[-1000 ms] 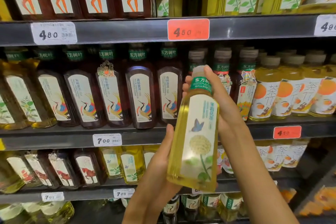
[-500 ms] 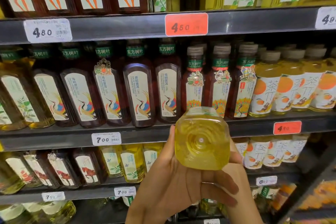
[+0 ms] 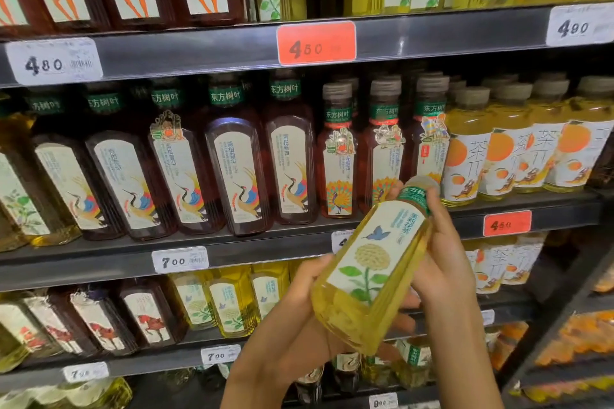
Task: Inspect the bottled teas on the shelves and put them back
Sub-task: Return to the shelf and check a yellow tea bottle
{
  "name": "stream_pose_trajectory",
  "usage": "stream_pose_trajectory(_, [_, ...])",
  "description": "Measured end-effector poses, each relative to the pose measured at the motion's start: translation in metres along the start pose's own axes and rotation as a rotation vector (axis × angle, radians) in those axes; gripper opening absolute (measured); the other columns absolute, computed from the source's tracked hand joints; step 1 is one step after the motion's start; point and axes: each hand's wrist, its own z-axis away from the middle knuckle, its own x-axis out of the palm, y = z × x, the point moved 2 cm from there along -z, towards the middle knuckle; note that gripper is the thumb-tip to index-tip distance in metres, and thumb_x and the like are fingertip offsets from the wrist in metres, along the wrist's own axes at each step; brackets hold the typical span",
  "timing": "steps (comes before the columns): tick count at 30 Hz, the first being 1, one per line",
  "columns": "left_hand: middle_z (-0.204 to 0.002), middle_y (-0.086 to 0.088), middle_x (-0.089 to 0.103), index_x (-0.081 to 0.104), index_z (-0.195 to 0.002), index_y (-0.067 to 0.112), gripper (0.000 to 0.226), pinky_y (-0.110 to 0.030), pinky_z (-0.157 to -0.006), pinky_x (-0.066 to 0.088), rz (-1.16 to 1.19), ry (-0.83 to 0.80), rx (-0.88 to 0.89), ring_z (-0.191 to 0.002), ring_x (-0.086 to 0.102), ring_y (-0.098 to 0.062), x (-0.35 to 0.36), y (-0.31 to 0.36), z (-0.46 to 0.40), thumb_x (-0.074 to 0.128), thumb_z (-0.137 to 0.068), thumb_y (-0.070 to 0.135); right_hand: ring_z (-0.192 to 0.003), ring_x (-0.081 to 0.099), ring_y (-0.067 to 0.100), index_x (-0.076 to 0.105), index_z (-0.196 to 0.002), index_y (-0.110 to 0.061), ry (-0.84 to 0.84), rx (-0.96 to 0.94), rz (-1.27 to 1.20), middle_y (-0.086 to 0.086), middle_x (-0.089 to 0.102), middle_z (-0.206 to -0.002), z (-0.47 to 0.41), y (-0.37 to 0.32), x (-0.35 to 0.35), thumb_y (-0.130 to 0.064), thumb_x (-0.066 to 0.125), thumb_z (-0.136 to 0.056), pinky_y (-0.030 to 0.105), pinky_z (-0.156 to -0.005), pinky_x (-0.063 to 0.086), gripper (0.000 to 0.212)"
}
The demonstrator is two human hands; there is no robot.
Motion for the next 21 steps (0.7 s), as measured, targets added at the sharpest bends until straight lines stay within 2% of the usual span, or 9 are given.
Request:
stream_pose_trajectory(2, [-0.05,-0.019,0.065,0.071,-0.071,-0.003,0.057,-0.019,-0.035,0.048,0.006,-0.139,-0.043,-0.038,0.064,-0.014,-0.014,-0.003,-0.003,0.028,-0.102,0.017,-0.08,0.068,0.011,0.062,-0.103,-0.012,-0.022,-0.098,0.018,0.0,0.068,-0.088,0.001,-0.01,-0.002,-0.033,0.057,-0.083,0.03,-0.082,0.055,0.029])
stream_pose_trajectory(3, [-0.071,-0.02,0.073,0.077,-0.085,0.008,0.057,-0.025,-0.051,0.057,-0.02,-0.274,-0.1,-0.059,0.072,-0.017,-0.017,-0.005,-0.001,0.029,-0.1,0.034,-0.079,0.068,0.01,0.062,-0.104,-0.011,-0.026,-0.151,0.055,0.001,0.068,-0.091,0.002,-0.012,-0.002,-0.032,0.057,-0.084,0.029,-0.077,0.057,0.029])
stream_pose_trajectory(5, [-0.11,-0.011,0.072,0.072,-0.11,0.029,0.057,-0.038,-0.08,0.058,-0.156,-0.475,-0.116,-0.095,0.07,-0.023,-0.029,-0.009,0.004,0.035,-0.086,0.065,-0.082,0.068,0.011,0.063,-0.112,-0.011,-0.023,-0.239,0.146,0.003,0.068,-0.097,0.004,-0.014,-0.003,-0.033,0.057,-0.085,0.028,-0.074,0.058,0.035])
stream_pose_trajectory(7, [-0.123,-0.008,0.066,0.063,-0.124,0.034,0.062,-0.043,-0.089,0.054,-0.215,-0.534,-0.106,-0.107,0.066,-0.026,-0.04,-0.014,0.002,0.046,-0.078,0.073,-0.082,0.069,0.012,0.065,-0.115,-0.011,-0.068,-0.303,0.28,0.005,0.071,-0.098,0.007,-0.012,0.0,-0.037,0.056,-0.086,0.027,-0.071,0.057,0.04])
stream_pose_trajectory(11, [-0.129,-0.006,0.063,0.058,-0.127,0.031,0.074,-0.044,-0.093,0.052,-0.221,-0.361,-0.021,-0.117,0.06,-0.03,-0.047,-0.017,-0.003,0.081,-0.062,0.057,-0.089,0.07,0.017,0.058,-0.126,-0.012,-0.084,-0.396,0.637,0.009,0.072,-0.108,0.007,-0.014,0.009,-0.053,0.054,-0.084,0.029,-0.071,0.057,0.059])
stream_pose_trajectory(14, [-0.132,0.004,0.061,0.055,-0.128,0.037,0.066,-0.031,-0.094,0.051,-0.346,-0.375,0.137,-0.121,0.058,-0.019,-0.045,-0.015,-0.005,0.082,-0.068,0.042,-0.116,0.061,0.023,0.048,-0.137,-0.026,-0.051,-0.333,0.857,0.006,0.06,-0.133,0.005,-0.013,0.014,-0.075,0.059,-0.07,0.043,-0.094,0.052,0.083])
stream_pose_trajectory(15, [-0.131,0.007,0.061,0.054,-0.127,0.039,0.067,-0.029,-0.094,0.051,-0.39,-0.354,0.165,-0.121,0.058,-0.016,-0.044,-0.013,-0.006,0.083,-0.067,0.036,-0.115,0.062,0.023,0.047,-0.136,-0.029,-0.069,-0.32,0.881,0.005,0.061,-0.13,0.005,-0.011,0.014,-0.073,0.06,-0.07,0.044,-0.092,0.053,0.08])
stream_pose_trajectory(18, [-0.127,0.012,0.062,0.054,-0.122,0.045,0.07,-0.028,-0.095,0.051,-0.508,-0.331,0.202,-0.119,0.058,-0.01,-0.043,-0.012,-0.01,0.086,-0.064,0.022,-0.086,0.071,0.019,0.062,-0.108,-0.036,-0.153,-0.398,0.826,0.002,0.074,-0.095,0.01,-0.004,0.016,-0.05,0.063,-0.08,0.033,-0.068,0.058,0.031])
stream_pose_trajectory(21, [-0.128,0.01,0.062,0.056,-0.121,0.045,0.07,-0.028,-0.098,0.049,-0.545,-0.376,0.209,-0.119,0.059,-0.012,-0.042,-0.017,-0.011,0.085,-0.065,0.015,-0.084,0.069,0.016,0.069,-0.088,-0.043,-0.173,-0.48,0.824,-0.001,0.072,-0.088,0.018,-0.001,0.015,-0.047,0.066,-0.08,0.034,-0.069,0.056,0.01])
